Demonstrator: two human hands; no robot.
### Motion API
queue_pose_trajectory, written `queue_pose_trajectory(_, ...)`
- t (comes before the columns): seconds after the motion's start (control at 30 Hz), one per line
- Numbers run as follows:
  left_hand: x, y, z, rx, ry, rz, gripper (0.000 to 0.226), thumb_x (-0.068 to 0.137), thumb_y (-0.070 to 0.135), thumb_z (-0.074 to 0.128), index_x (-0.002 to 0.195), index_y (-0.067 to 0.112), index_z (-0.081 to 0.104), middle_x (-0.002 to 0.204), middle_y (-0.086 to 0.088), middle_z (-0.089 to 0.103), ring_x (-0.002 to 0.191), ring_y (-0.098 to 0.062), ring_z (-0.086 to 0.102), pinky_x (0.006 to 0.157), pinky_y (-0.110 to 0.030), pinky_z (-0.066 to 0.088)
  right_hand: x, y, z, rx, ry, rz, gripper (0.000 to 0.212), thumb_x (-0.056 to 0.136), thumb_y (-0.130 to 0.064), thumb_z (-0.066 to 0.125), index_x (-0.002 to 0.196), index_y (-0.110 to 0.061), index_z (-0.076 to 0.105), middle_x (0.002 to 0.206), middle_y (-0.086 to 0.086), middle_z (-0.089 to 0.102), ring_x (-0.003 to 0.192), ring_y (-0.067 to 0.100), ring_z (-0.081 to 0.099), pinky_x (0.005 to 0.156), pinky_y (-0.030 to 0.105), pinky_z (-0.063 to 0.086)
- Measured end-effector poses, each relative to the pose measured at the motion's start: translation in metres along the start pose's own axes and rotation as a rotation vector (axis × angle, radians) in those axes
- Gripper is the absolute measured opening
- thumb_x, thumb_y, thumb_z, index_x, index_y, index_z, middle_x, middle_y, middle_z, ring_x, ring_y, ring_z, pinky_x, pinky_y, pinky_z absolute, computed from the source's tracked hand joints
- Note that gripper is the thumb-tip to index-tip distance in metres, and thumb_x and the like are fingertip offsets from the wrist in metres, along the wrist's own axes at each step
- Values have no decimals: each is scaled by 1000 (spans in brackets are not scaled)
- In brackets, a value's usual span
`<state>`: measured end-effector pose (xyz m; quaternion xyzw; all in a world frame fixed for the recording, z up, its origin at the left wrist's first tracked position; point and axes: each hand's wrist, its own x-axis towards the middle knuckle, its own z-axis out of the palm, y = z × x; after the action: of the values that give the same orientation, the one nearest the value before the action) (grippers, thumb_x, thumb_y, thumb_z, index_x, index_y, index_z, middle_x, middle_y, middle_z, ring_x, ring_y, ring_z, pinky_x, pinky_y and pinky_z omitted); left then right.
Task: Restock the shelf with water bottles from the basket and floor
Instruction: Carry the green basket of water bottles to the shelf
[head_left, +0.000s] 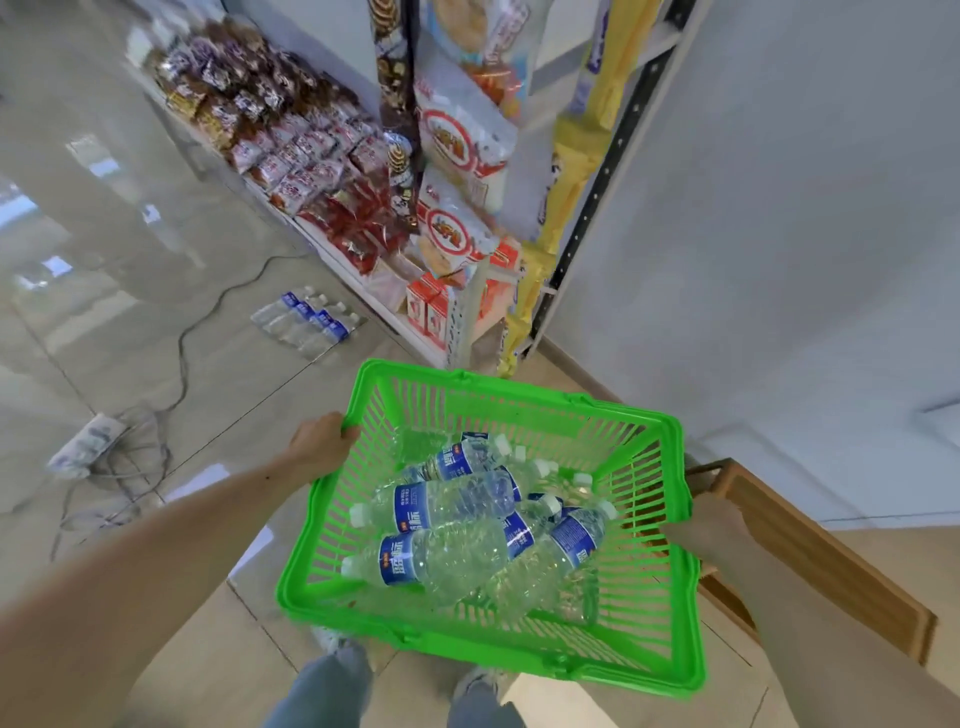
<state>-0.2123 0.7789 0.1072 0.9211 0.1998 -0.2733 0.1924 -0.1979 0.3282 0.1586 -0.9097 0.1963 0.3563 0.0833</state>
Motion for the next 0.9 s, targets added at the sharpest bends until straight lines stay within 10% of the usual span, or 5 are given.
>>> queue_pose_trajectory(0.27, 62, -64, -76, 101, -21, 114, 31, 101, 34, 37, 86, 8, 43, 81, -10, 53, 76, -25, 51, 72, -32, 41, -43, -96, 42, 133, -1, 95, 32, 81, -25, 70, 61, -17, 46, 90, 12, 63, 98, 30, 64, 68, 27, 42)
queue_pose_trajectory(0.57, 138, -114, -134, 126, 9, 105, 31, 101, 35, 38, 91, 6, 44, 79, -8, 50, 72, -22, 48, 67, -31, 36, -15, -193, 71, 205, -39, 110, 34, 79, -26, 70, 107, -6, 67, 106, 16, 69, 99, 29, 65, 77, 30, 48)
queue_pose_trajectory(0.9, 247, -174, -184, 133, -63, 200, 28, 100, 34, 39, 88, 9, 39, 71, -2, 44, 61, -16, 42, 62, -29, 33, 0, -311, 111, 229, 2, 198, 23, 83, -25, 69, 95, -6, 63, 83, 13, 59, 78, 28, 60, 56, 30, 38)
